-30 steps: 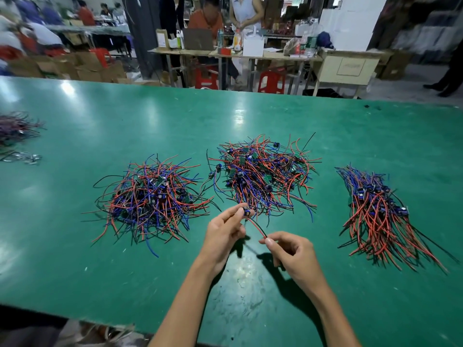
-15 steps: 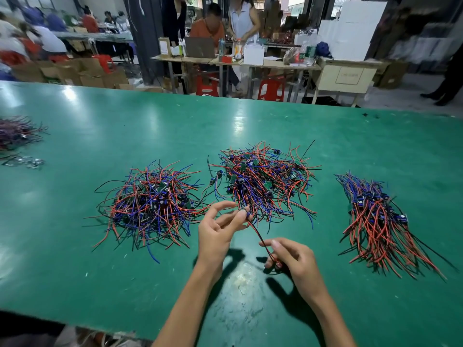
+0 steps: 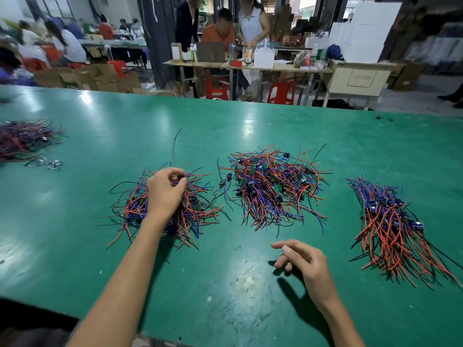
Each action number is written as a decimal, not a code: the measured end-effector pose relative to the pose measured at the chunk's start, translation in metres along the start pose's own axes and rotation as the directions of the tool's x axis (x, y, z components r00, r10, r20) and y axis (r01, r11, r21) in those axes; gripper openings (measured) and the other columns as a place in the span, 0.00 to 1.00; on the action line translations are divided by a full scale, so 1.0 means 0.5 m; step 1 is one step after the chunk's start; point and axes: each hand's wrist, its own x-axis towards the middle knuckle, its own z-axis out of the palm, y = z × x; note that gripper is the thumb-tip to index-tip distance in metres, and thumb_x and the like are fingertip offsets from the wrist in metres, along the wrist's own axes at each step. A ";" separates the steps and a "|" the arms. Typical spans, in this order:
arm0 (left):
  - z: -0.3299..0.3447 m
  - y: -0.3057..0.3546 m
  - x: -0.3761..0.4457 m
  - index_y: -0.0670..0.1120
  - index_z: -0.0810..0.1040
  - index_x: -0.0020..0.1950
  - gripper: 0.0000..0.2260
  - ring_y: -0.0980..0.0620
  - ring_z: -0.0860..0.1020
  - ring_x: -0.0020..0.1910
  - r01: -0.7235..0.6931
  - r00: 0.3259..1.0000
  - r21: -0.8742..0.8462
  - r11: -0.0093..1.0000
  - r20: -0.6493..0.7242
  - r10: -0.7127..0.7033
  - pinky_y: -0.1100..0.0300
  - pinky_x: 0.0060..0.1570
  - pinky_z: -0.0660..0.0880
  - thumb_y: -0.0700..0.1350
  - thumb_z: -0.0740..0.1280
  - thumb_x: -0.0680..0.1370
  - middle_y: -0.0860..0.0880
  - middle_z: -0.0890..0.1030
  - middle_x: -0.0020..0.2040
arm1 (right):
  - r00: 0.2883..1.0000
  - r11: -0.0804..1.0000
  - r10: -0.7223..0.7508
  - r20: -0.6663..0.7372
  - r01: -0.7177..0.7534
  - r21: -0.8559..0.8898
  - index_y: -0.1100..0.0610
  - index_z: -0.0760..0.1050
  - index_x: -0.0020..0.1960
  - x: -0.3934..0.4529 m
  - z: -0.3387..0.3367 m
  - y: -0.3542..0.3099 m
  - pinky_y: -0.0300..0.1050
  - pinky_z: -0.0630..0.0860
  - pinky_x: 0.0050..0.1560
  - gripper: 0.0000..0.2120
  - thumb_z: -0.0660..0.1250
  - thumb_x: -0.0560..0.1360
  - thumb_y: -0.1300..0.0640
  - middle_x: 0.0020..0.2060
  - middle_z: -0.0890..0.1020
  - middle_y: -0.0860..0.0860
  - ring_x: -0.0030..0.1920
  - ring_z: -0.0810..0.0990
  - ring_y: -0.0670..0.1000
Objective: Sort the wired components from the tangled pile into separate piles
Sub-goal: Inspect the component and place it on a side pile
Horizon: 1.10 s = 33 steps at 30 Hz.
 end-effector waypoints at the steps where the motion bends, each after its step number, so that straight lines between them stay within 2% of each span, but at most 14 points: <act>1: 0.000 -0.029 0.006 0.46 0.85 0.56 0.09 0.47 0.79 0.56 0.004 1.000 0.111 0.994 0.021 -0.006 0.49 0.61 0.75 0.46 0.72 0.78 0.44 0.85 0.53 | 1.000 1.000 0.001 -0.002 -0.001 -0.002 0.54 0.86 0.49 0.000 0.000 -0.001 0.47 0.75 0.37 0.07 0.72 0.75 0.53 0.32 0.83 0.61 0.31 0.77 0.52; 3: 0.000 -0.072 0.012 0.47 0.84 0.59 0.13 0.42 0.72 0.65 0.012 0.998 0.251 0.968 0.062 -0.028 0.48 0.66 0.69 0.52 0.70 0.79 0.42 0.82 0.59 | 1.000 1.000 0.001 0.001 -0.001 -0.015 0.54 0.87 0.48 0.001 0.000 -0.001 0.44 0.75 0.36 0.05 0.73 0.75 0.55 0.32 0.83 0.60 0.31 0.78 0.51; 5: 0.001 -0.086 0.011 0.49 0.83 0.61 0.14 0.40 0.66 0.69 0.012 0.999 0.292 0.956 0.035 -0.024 0.46 0.69 0.65 0.54 0.69 0.79 0.40 0.76 0.66 | 1.000 0.999 -0.003 -0.008 0.003 -0.036 0.53 0.87 0.48 0.003 0.000 0.000 0.44 0.76 0.36 0.07 0.70 0.76 0.56 0.32 0.84 0.59 0.32 0.78 0.51; 7: 0.007 -0.071 0.000 0.50 0.81 0.62 0.15 0.40 0.64 0.68 -0.009 0.998 0.315 0.949 -0.056 0.028 0.44 0.68 0.65 0.55 0.71 0.77 0.40 0.70 0.68 | 1.000 0.999 0.002 -0.021 -0.003 -0.051 0.52 0.87 0.48 0.008 0.002 0.000 0.44 0.76 0.36 0.07 0.69 0.75 0.54 0.32 0.84 0.58 0.32 0.78 0.50; 9: 0.021 -0.039 -0.015 0.51 0.80 0.61 0.17 0.41 0.65 0.65 -0.082 0.986 0.321 0.944 -0.112 0.124 0.45 0.65 0.66 0.55 0.74 0.75 0.42 0.70 0.66 | 1.000 0.998 -0.001 -0.026 -0.001 -0.063 0.50 0.87 0.48 0.011 0.003 0.002 0.44 0.77 0.36 0.06 0.71 0.77 0.56 0.32 0.84 0.58 0.32 0.78 0.50; 11: 0.047 0.000 -0.033 0.50 0.81 0.58 0.14 0.44 0.68 0.61 -0.245 0.962 0.287 0.926 -0.046 0.269 0.49 0.62 0.65 0.53 0.74 0.75 0.45 0.74 0.60 | 0.999 0.997 -0.006 -0.034 0.003 -0.077 0.50 0.87 0.47 0.012 0.002 0.005 0.44 0.77 0.36 0.08 0.70 0.79 0.60 0.32 0.84 0.58 0.32 0.77 0.50; 14: 0.115 0.050 -0.057 0.50 0.83 0.53 0.07 0.47 0.73 0.58 -0.426 0.902 0.224 0.877 0.182 0.392 0.53 0.57 0.66 0.51 0.71 0.78 0.48 0.80 0.53 | 0.999 0.996 -0.002 -0.043 -0.002 -0.085 0.51 0.87 0.47 0.011 0.002 0.005 0.41 0.76 0.36 0.09 0.70 0.78 0.62 0.32 0.84 0.57 0.32 0.78 0.51; 16: 0.165 0.068 -0.065 0.49 0.82 0.58 0.11 0.47 0.73 0.60 -0.399 0.901 0.268 0.877 0.290 0.322 0.51 0.60 0.69 0.52 0.66 0.80 0.48 0.80 0.57 | 0.998 0.996 0.009 -0.058 -0.014 -0.089 0.52 0.87 0.46 0.011 0.002 0.004 0.40 0.75 0.35 0.11 0.69 0.79 0.65 0.31 0.84 0.58 0.33 0.79 0.52; 18: 0.206 0.067 -0.060 0.47 0.78 0.66 0.15 0.46 0.70 0.66 -0.378 0.896 0.406 0.832 0.387 0.218 0.50 0.64 0.68 0.50 0.62 0.82 0.47 0.76 0.65 | 0.998 0.996 0.012 -0.067 -0.018 -0.091 0.53 0.87 0.46 0.010 0.002 0.002 0.40 0.76 0.35 0.12 0.69 0.78 0.66 0.31 0.83 0.58 0.33 0.80 0.52; 20: 0.226 0.060 -0.051 0.46 0.77 0.66 0.14 0.45 0.71 0.65 -0.388 0.880 0.479 0.787 0.446 0.163 0.50 0.63 0.68 0.49 0.62 0.83 0.46 0.77 0.65 | 0.997 0.997 0.010 -0.072 -0.016 -0.081 0.54 0.87 0.46 0.009 0.002 -0.002 0.41 0.76 0.35 0.10 0.70 0.78 0.65 0.31 0.83 0.58 0.32 0.80 0.51; 24: 0.228 0.052 -0.045 0.46 0.85 0.53 0.09 0.44 0.78 0.56 -0.316 0.915 0.421 0.850 0.372 0.156 0.52 0.59 0.68 0.48 0.67 0.81 0.47 0.85 0.51 | 0.996 0.999 0.013 -0.087 -0.018 -0.050 0.54 0.86 0.45 0.010 0.003 -0.008 0.40 0.75 0.34 0.06 0.70 0.74 0.57 0.30 0.83 0.58 0.31 0.79 0.49; 27: 0.215 0.048 -0.062 0.46 0.87 0.51 0.08 0.44 0.81 0.52 -0.290 0.918 0.328 0.899 0.362 0.163 0.51 0.59 0.71 0.47 0.70 0.80 0.48 0.87 0.49 | 0.996 0.999 0.008 -0.086 -0.011 -0.036 0.55 0.86 0.45 0.014 -0.002 -0.002 0.38 0.75 0.33 0.09 0.70 0.78 0.65 0.30 0.83 0.59 0.31 0.79 0.49; 30: 0.207 0.037 -0.096 0.46 0.85 0.56 0.09 0.45 0.80 0.53 -0.311 0.912 0.304 0.900 0.362 0.193 0.52 0.60 0.71 0.47 0.68 0.81 0.48 0.86 0.50 | 0.996 1.000 0.006 -0.086 -0.008 -0.026 0.56 0.86 0.45 0.015 -0.003 -0.002 0.36 0.74 0.33 0.11 0.68 0.78 0.67 0.30 0.82 0.60 0.31 0.80 0.48; 33: 0.200 0.038 -0.138 0.43 0.76 0.68 0.17 0.43 0.77 0.55 -0.304 0.907 0.274 0.912 0.376 0.189 0.52 0.62 0.69 0.47 0.67 0.81 0.44 0.83 0.50 | 0.997 1.000 0.007 -0.076 -0.009 -0.029 0.56 0.86 0.45 0.014 -0.004 -0.001 0.35 0.74 0.33 0.10 0.68 0.78 0.67 0.31 0.82 0.60 0.31 0.79 0.48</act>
